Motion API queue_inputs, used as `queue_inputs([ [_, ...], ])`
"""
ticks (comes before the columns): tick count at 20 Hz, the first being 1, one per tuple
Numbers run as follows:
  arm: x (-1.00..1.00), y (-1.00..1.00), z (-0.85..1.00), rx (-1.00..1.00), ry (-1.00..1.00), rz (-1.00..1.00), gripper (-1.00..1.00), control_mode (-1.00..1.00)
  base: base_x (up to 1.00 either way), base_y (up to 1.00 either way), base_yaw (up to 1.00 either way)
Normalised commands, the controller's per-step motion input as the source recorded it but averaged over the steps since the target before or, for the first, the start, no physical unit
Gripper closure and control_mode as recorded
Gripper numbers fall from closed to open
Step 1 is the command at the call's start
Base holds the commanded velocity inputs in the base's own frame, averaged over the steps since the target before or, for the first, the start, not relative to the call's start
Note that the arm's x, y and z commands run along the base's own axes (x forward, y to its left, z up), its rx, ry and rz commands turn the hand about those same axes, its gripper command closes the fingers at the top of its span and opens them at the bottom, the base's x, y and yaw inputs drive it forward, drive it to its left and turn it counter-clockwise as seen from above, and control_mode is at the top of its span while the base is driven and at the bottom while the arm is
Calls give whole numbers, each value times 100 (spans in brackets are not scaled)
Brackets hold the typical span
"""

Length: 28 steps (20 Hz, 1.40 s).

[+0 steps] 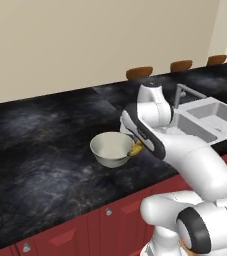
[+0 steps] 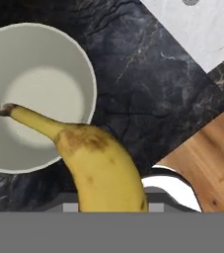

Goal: Pick the oranges from the cabinet and place them in one bowl. Pick the banana from the sink and place it in the other bowl.

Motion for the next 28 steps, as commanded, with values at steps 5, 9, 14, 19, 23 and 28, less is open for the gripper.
queue_inputs([
  [5,20,50,-4,0,0,-6,100,-100,0,0,0],
  [9,76,11,-1,-2,0,-4,100,-100,0,0,0],
  [14,88,9,-4,-1,0,-3,100,-100,0,0,0],
  [19,5,19,-12,-2,-1,-3,100,-100,0,0,0],
  [23,-24,0,-29,1,0,-4,100,-100,0,0,0],
  [28,8,-3,-33,0,-12,-1,100,-100,0,0,0],
])
